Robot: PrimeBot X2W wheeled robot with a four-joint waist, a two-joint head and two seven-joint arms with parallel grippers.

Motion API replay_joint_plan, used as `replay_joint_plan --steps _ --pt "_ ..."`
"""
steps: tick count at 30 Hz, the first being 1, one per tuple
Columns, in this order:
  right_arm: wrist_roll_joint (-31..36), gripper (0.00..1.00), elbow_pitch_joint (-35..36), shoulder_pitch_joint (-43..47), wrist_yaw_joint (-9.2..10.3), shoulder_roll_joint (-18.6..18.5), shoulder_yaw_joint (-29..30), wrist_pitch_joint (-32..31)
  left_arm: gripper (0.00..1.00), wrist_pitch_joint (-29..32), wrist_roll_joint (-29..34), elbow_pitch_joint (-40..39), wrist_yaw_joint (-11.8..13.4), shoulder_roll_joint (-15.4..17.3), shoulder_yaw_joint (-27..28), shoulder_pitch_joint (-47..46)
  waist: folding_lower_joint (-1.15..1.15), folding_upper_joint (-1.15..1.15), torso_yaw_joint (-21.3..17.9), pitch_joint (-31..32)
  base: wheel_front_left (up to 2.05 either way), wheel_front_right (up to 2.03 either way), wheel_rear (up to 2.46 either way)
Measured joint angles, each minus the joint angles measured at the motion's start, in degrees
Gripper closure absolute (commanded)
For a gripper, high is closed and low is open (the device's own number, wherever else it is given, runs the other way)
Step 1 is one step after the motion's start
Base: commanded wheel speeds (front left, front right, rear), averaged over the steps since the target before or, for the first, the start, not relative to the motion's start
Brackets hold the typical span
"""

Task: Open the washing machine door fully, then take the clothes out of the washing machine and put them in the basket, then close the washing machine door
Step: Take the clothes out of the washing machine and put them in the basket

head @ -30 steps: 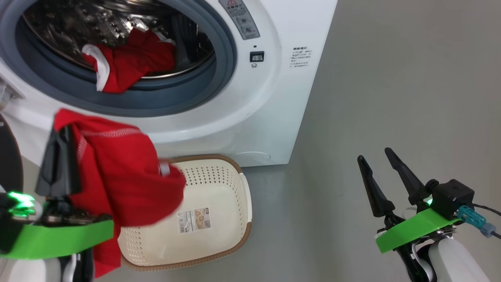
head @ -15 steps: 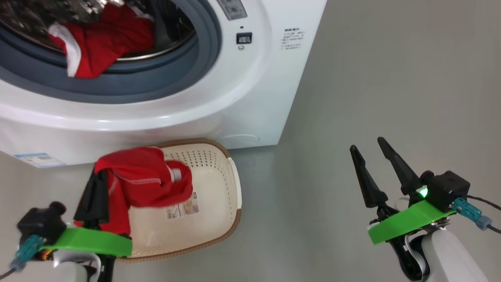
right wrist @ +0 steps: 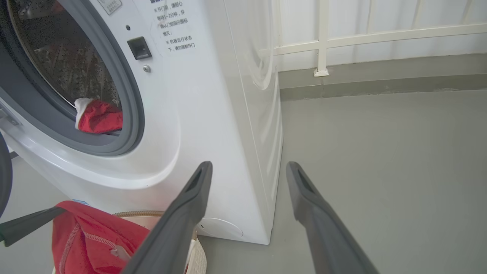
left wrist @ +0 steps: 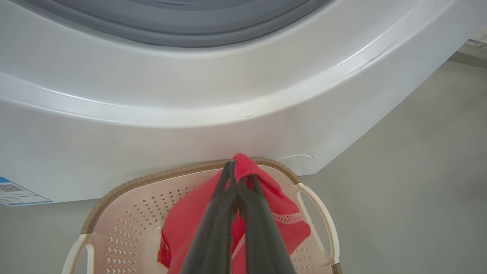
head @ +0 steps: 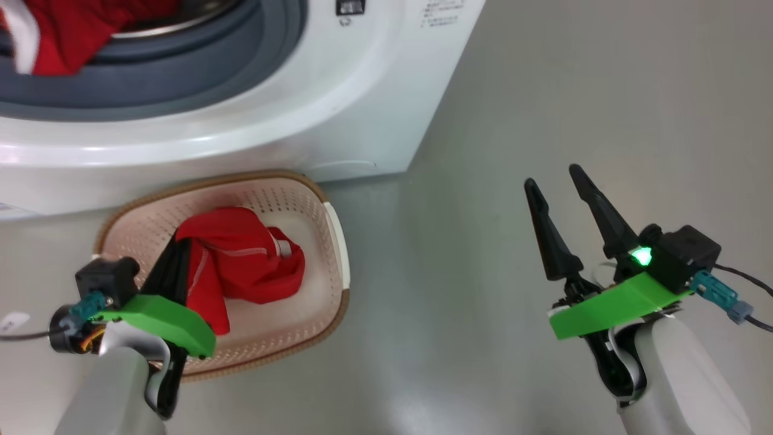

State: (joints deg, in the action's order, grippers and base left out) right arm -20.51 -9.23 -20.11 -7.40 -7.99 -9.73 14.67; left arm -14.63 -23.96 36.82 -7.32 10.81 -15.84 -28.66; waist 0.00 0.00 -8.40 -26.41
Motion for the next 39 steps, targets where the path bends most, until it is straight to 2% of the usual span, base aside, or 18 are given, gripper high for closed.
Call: replay_joint_plan --steps 9,14,25,26,27,28,29,39 --pt "0.34 0.00 0.65 -3.20 0.00 2.00 -0.90 0.00 1.00 0.00 -2.05 15.23 0.00 2.42 -5.25 -6.76 0.00 0.00 -3.60 -5.09 0.00 0.00 0.00" --pt "0.78 0.00 0.94 -3.57 0.00 2.70 -2.16 0.00 1.00 0.01 -7.20 22.38 0.00 3.78 -11.07 -11.60 0.00 0.00 -6.06 -8.24 0.00 0.00 0.00" --pt "0.94 0.00 1.22 -5.04 0.00 3.26 -2.58 0.00 1.00 1.51 -16.11 27.81 0.00 5.66 -19.84 -16.28 0.00 0.00 -8.81 -12.08 0.00 0.00 0.00" --pt "0.94 0.00 1.20 -5.05 0.00 3.27 -2.56 0.00 0.91 1.51 -16.85 27.83 0.00 5.65 -20.51 -16.39 0.00 0.00 -8.80 -12.03 0.00 0.00 0.00" --pt "0.94 0.00 1.18 -5.08 0.00 3.30 -2.55 0.00 0.69 1.51 -17.64 27.87 0.00 5.68 -21.17 -16.48 0.00 0.00 -8.75 -11.91 0.00 0.00 0.00" --pt "0.94 0.00 1.16 -5.11 0.00 3.31 -2.55 0.00 0.09 1.47 -18.33 27.88 0.00 5.77 -21.68 -16.50 0.00 0.00 -8.66 -11.74 0.00 0.00 0.00" --pt "0.96 0.00 1.14 -5.14 0.00 3.32 -2.55 0.00 0.00 1.44 -18.86 27.88 0.00 5.83 -22.29 -16.51 0.00 0.00 -8.54 -11.53 0.00 0.00 0.00" --pt "1.02 0.00 0.26 -5.08 0.00 3.09 -2.29 0.00 0.00 0.42 -24.69 26.66 0.00 5.77 -25.87 -16.25 0.00 0.00 -6.91 -8.57 0.00 0.00 0.00"
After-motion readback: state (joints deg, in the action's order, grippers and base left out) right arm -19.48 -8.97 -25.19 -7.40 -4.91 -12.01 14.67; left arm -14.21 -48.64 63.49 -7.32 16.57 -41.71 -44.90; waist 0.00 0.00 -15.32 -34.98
